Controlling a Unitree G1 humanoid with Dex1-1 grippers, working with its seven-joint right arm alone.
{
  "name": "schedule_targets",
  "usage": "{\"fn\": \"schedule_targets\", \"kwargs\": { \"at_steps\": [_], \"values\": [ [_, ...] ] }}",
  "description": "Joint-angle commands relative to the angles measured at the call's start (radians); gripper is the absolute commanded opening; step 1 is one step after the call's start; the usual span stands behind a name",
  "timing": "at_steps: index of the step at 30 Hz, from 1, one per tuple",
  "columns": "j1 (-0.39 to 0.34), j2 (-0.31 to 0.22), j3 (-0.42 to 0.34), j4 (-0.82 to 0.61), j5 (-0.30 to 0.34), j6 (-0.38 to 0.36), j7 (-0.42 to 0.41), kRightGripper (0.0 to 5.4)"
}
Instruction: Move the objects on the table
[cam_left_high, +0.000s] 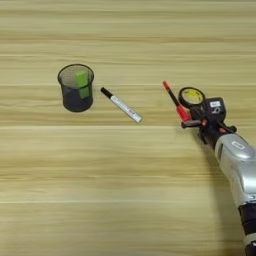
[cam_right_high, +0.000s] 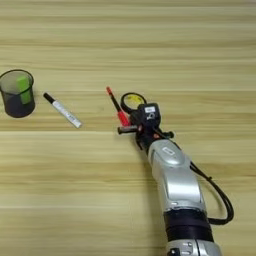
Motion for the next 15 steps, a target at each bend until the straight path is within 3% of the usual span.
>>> {"fn": "schedule_targets", "kwargs": {
  "at_steps": [1,15],
  "values": [
    [-0.073,-0.029,-0.005,-0.013,-0.001,-0.021,0.0,0.04],
    [-0.139,-0.02,0.002,0.161,-0.003,-0.08,0.023,0.04]
  ]
}}
